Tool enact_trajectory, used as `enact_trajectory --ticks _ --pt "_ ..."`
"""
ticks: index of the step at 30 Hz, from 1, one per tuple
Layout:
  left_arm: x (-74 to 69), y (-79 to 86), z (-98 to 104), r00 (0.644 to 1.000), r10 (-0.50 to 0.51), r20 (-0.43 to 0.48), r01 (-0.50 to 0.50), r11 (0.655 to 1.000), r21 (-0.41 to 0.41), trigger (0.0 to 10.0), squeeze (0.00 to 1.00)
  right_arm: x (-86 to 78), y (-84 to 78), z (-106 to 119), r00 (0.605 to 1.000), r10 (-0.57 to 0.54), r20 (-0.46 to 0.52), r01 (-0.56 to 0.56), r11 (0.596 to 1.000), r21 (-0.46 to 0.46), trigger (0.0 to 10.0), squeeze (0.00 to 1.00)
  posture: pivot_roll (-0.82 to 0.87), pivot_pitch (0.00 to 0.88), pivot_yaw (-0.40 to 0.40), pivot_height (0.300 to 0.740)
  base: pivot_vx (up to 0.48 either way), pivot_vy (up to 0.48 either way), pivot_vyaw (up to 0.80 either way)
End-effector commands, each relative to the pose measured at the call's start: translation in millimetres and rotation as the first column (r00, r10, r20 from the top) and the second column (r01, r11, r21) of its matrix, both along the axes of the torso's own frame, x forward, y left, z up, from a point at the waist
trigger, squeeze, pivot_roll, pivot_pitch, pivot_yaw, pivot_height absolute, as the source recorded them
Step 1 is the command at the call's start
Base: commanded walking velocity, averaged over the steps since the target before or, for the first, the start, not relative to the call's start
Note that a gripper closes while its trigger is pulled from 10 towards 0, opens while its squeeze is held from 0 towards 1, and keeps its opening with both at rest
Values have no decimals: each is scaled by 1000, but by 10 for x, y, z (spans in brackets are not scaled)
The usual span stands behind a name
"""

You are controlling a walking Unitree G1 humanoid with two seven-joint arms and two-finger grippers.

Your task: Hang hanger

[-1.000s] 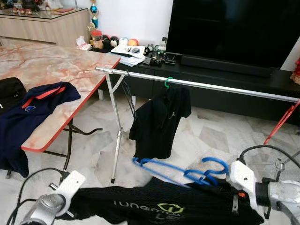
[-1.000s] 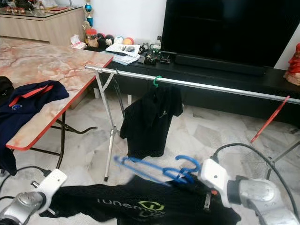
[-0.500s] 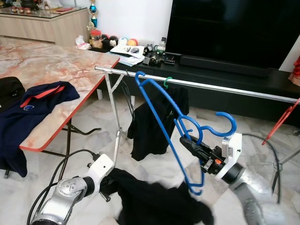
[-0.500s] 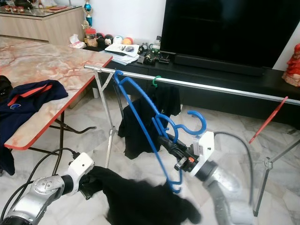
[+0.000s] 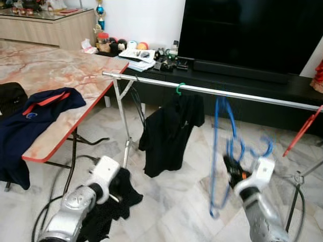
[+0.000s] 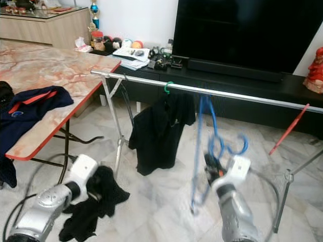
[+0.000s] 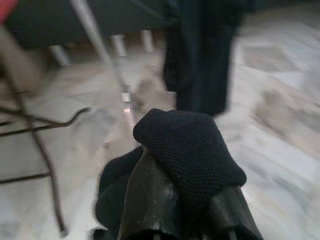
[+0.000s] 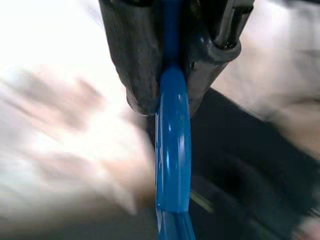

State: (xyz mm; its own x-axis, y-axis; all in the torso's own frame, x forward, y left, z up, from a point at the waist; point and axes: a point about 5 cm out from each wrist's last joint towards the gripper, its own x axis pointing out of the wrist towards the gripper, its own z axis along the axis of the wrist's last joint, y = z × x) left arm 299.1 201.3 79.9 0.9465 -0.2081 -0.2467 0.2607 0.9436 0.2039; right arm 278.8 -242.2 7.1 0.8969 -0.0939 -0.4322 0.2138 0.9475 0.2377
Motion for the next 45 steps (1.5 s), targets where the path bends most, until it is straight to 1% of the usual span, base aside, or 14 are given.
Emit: enact_trajectory --ticks 1,2,3,5,8,10,11,13,17,24,28,36,40,45 --pt "-20 -94 79 997 6 71 -3 1000 -29 10000 0 -177 -42 -194 993 -28 -117 18 996 -85 10000 0 127 0 -75 740 0 0 0" --pt "-40 -120 96 995 11 96 -8 1000 -27 10000 0 -273 -39 -290 986 -35 -163 19 995 -101 10000 0 127 0 -75 740 0 0 0" --pt "-40 -120 96 995 11 96 -8 1000 -27 10000 0 -273 -39 -290 986 -35 -163 19 995 -101 10000 0 127 0 -75 740 0 0 0" --pt "-86 -93 126 985 96 144 -89 994 -55 10000 0 -522 -9 -508 959 -43 -282 6 991 -132 10000 0 139 0 -65 740 0 0 0" --pt "-129 -39 150 968 165 188 -153 985 -76 10000 0 -708 32 -648 934 -44 -354 -12 988 -154 10000 0 140 0 -61 740 0 0 0" --pt "-217 48 191 945 243 217 -216 966 -139 10000 0 -952 77 -799 902 -40 -431 -27 989 -148 10000 0 135 0 -53 740 0 0 0" --pt "-241 68 198 940 258 223 -230 962 -144 10000 0 -998 86 -827 894 -43 -446 -24 989 -143 10000 0 135 0 -52 740 0 0 0" --pt "-285 77 179 937 271 220 -250 961 -121 10000 0 -1044 102 -856 887 -53 -459 -12 990 -139 10000 0 140 0 -50 740 0 0 0" --pt "-322 3 150 941 263 212 -237 961 -143 10000 0 -1090 157 -890 882 -63 -467 2 992 -128 10000 0 135 0 -32 740 0 0 0" --pt "-326 -90 199 944 243 225 -211 965 -159 10000 0 -1004 266 -869 903 -32 -428 -4 997 -83 10000 0 134 0 -32 740 0 0 0" --pt "-363 -175 202 947 224 231 -192 969 -152 10000 0 -974 295 -858 909 8 -417 -46 996 -79 10000 0 149 0 -39 740 0 0 675" --pt "-415 -167 160 951 220 215 -194 972 -135 10000 0 -1075 317 -915 892 1 -451 -25 999 -47 10000 0 158 0 -34 740 0 0 716" --pt "-406 -133 143 952 238 195 -216 968 -128 10000 0 -1148 329 -953 879 10 -477 -31 999 -36 10000 0 160 0 -27 740 0 0 0" --pt "-385 -130 160 951 239 197 -219 968 -118 10000 0 -1209 268 -969 868 7 -497 -27 999 -32 10000 0 149 0 -17 740 0 395 0"
